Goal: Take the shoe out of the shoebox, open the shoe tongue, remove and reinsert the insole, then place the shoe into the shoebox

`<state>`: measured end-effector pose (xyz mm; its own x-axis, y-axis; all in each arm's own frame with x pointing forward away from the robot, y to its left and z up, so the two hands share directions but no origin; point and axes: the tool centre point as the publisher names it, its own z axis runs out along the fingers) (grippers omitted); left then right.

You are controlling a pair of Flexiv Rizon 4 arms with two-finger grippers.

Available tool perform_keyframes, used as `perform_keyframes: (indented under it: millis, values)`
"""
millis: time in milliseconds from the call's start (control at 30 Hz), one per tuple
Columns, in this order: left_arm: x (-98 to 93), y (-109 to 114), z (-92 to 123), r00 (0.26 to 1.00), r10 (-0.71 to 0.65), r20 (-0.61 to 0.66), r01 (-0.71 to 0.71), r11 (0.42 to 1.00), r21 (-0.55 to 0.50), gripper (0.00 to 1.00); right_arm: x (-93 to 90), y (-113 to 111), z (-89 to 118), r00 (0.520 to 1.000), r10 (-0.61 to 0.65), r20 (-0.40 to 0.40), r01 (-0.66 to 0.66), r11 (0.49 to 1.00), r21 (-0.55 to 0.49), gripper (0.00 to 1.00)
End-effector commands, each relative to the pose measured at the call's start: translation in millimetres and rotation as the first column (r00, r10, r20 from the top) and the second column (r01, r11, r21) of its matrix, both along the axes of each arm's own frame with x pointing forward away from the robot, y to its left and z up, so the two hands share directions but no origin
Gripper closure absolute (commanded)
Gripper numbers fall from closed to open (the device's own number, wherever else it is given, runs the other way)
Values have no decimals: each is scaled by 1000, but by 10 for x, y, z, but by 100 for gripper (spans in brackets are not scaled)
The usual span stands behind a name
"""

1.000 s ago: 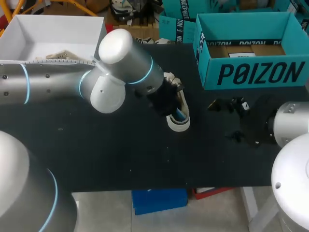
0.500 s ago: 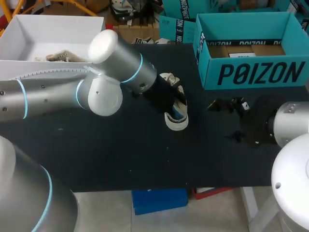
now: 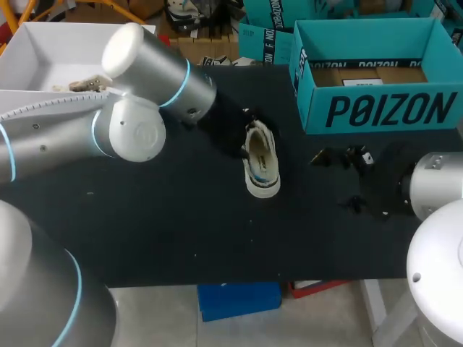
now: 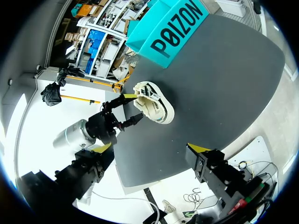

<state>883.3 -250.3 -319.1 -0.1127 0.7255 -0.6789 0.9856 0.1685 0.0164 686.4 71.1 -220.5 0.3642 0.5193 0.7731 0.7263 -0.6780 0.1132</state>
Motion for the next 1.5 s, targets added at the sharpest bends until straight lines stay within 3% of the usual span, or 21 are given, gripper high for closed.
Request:
perform_keyframes:
  millis: [33,67,100,133,200,467,833,1500]
  values:
    - [-28,22,-9,1000,-12,8,12,1000,7,0,-68,-92,-11,997,60,-41,-58,997,52,0]
    - [-27,32,2,1000,-12,10,12,1000,9,0,-68,-92,-11,997,60,-41,-58,997,52,0]
    - [-17,45,13,1000,-13,12,13,1000,12,18,-68,-92,-11,997,60,-41,-58,997,52,0]
    - [-5,57,25,1000,-18,18,17,1000,24,60,-68,-92,-11,997,60,-41,-58,997,52,0]
    - [15,79,36,999,-35,20,34,998,46,100,-68,-92,-11,997,60,-41,-58,997,52,0]
    - [-51,134,17,987,-162,-9,160,968,192,100,-68,-92,-11,997,60,-41,-58,997,52,0]
    - [-202,88,-269,963,-258,-85,271,903,334,100,-68,-92,-11,997,60,-41,-58,997,52,0]
    - [-155,71,-708,958,-265,-114,287,847,448,100,-68,-92,-11,997,60,-41,-58,997,52,0]
